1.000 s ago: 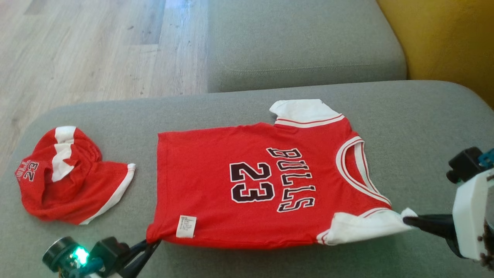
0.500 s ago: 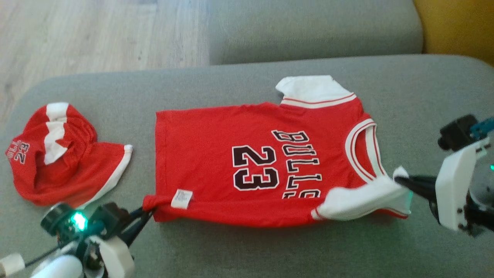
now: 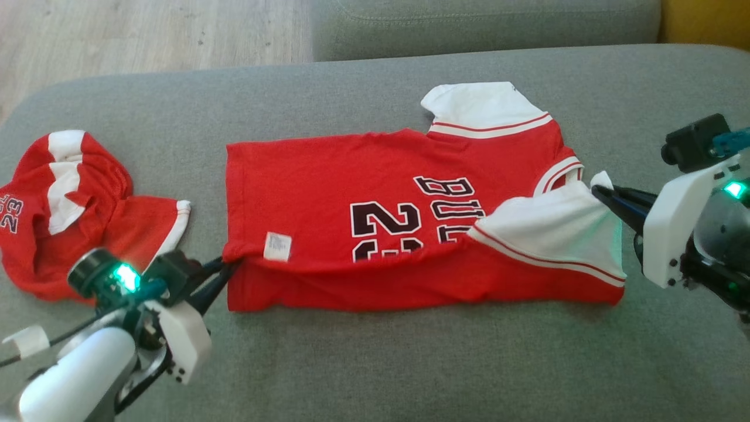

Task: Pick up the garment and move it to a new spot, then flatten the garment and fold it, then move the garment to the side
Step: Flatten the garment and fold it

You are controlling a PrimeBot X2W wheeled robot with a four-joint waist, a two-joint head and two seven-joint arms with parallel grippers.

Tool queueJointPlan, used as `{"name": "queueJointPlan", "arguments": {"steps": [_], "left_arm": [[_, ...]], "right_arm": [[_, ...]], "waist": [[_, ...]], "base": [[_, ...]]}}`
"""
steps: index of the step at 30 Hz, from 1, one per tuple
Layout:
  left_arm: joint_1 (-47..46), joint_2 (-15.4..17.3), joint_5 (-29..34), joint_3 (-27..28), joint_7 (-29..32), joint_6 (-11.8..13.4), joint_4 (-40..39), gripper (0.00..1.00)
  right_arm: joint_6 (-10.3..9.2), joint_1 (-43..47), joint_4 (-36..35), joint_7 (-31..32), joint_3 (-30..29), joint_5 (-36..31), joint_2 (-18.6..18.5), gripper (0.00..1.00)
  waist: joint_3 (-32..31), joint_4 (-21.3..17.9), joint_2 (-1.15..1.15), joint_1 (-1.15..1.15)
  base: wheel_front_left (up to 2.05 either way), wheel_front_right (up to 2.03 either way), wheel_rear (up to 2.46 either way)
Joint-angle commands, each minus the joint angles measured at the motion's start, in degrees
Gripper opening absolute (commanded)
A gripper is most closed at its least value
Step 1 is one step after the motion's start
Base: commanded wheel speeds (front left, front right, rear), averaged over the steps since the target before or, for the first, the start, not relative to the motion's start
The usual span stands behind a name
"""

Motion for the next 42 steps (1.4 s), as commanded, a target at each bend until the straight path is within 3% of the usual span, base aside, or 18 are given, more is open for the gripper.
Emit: {"name": "queueJointPlan", "arguments": {"steps": [1,16,17,18,19,25,34,42], "left_arm": [[-4.1,1.6,0.3,2.2,-0.7,-0.1,-0.3,0.00],[-13.2,-0.2,-0.7,-6.7,-1.7,-0.3,7.8,0.00],[-13.9,-0.4,-1.1,-7.2,-1.6,-0.3,8.4,0.24],[-14.6,-0.7,-1.4,-7.4,-1.7,-0.3,9.2,0.84],[-15.2,-1.1,-1.8,-7.3,-2.0,-0.3,10.1,1.00],[-17.5,-3.6,-2.9,-5.5,-5.5,0.9,14.2,1.00],[-15.4,-7.7,-9.3,5.6,-17.9,12.1,14.5,1.00],[-3.0,-12.9,-10.2,17.1,-19.9,20.2,1.9,1.00]], "right_arm": [[-0.04,-2.3,-0.4,-1.7,0.7,-0.2,-2.1,0.00],[-0.04,-11.5,9.8,-11.9,11.5,-0.3,-3.6,0.00],[-0.04,-12.2,10.6,-12.5,11.9,-0.6,-3.5,0.00],[-0.04,-13.0,11.1,-13.7,12.7,-1.5,-3.6,0.33],[-0.04,-13.7,11.7,-15.0,13.5,-2.2,-3.7,1.00],[-0.04,-15.9,16.6,-21.8,12.8,-2.8,-1.8,1.00],[-0.04,-14.4,19.9,-41.2,3.6,-7.4,4.4,1.00],[-0.04,-2.1,16.2,-52.3,-8.4,-15.9,13.6,1.00]], "waist": [[0.2,-0.1,0.00,-0.01],[3.0,-1.2,0.00,-0.01],[3.3,-1.2,0.00,-0.01],[3.6,-1.2,0.00,-0.01],[3.8,-1.1,0.00,-0.01],[4.2,-1.0,0.00,-0.01],[1.7,-0.5,0.00,-0.01],[-1.8,0.3,0.00,-0.01]], "base": [[0.00,0.00,0.00],[0.00,0.00,0.00],[0.00,0.00,0.00],[0.00,0.00,0.00],[0.00,0.00,0.00],[0.00,0.00,0.00],[0.00,0.00,0.00],[0.00,0.00,0.00]]}}
